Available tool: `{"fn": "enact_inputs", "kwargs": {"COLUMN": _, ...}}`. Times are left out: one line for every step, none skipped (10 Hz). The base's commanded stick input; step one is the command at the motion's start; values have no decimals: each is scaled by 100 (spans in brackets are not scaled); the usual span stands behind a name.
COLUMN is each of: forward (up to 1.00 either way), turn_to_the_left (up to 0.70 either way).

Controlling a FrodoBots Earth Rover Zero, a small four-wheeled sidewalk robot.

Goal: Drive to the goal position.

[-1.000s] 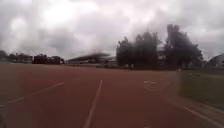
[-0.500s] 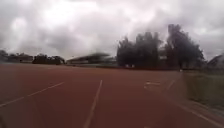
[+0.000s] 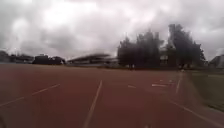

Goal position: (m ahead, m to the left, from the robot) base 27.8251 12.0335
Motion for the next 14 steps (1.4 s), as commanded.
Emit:
{"fn": "enact_inputs", "kwargs": {"forward": 70, "turn_to_the_left": 0}}
{"fn": "enact_inputs", "kwargs": {"forward": 70, "turn_to_the_left": -12}}
{"fn": "enact_inputs", "kwargs": {"forward": 70, "turn_to_the_left": -26}}
{"fn": "enact_inputs", "kwargs": {"forward": 70, "turn_to_the_left": -29}}
{"fn": "enact_inputs", "kwargs": {"forward": 70, "turn_to_the_left": -28}}
{"fn": "enact_inputs", "kwargs": {"forward": 70, "turn_to_the_left": -28}}
{"fn": "enact_inputs", "kwargs": {"forward": 70, "turn_to_the_left": -28}}
{"fn": "enact_inputs", "kwargs": {"forward": 70, "turn_to_the_left": -28}}
{"fn": "enact_inputs", "kwargs": {"forward": 70, "turn_to_the_left": -28}}
{"fn": "enact_inputs", "kwargs": {"forward": 70, "turn_to_the_left": 0}}
{"fn": "enact_inputs", "kwargs": {"forward": 70, "turn_to_the_left": 0}}
{"fn": "enact_inputs", "kwargs": {"forward": 70, "turn_to_the_left": 0}}
{"fn": "enact_inputs", "kwargs": {"forward": 70, "turn_to_the_left": 0}}
{"fn": "enact_inputs", "kwargs": {"forward": 70, "turn_to_the_left": 0}}
